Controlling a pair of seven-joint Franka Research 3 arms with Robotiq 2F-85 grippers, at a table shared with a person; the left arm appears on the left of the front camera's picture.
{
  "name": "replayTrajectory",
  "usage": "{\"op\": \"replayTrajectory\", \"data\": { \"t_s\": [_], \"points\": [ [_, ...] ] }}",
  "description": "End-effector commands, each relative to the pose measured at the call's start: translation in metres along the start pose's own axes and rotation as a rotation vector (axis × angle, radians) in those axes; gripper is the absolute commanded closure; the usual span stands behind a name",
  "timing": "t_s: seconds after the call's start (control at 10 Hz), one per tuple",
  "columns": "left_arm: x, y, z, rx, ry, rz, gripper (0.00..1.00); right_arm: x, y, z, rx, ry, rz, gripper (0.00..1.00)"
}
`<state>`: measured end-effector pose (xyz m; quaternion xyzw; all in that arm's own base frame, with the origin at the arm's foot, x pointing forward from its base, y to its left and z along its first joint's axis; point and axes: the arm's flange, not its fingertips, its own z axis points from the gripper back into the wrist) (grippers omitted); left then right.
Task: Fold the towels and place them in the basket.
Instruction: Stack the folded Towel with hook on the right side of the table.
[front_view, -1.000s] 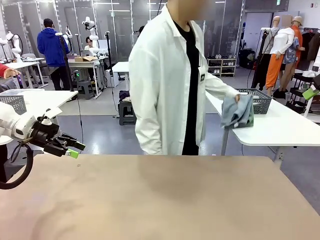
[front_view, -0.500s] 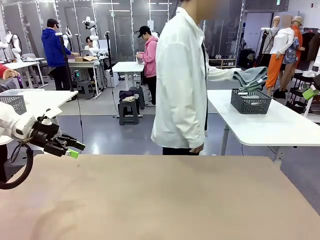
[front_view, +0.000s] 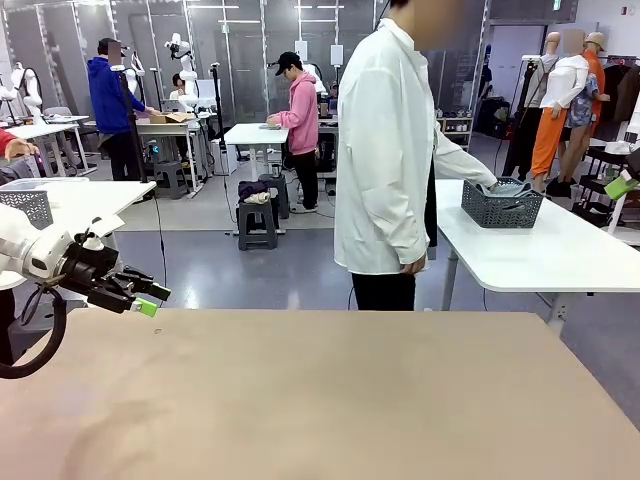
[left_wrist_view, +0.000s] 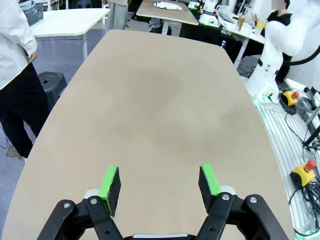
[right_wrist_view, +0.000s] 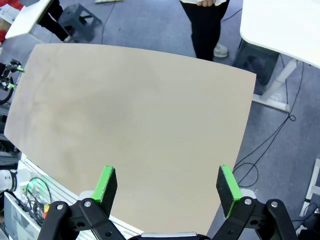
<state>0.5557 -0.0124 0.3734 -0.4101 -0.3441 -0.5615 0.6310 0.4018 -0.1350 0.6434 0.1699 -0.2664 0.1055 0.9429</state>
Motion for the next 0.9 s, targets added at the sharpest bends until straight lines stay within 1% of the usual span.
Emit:
{"op": "replayTrajectory", "data": {
  "t_s": [0.0, 0.8],
  "points": [
    [0.0014, -0.0021, 0.0002, 0.003, 0.002, -0.001, 0.20, 0.0019, 0.0014, 0.0017, -0.003, 0.010, -0.013, 0.00],
    [0.0014, -0.0021, 0.0002, 0.003, 0.002, -0.001, 0.20, 0.0019, 0.0014, 0.0017, -0.003, 0.010, -0.013, 0.00]
  ]
}}
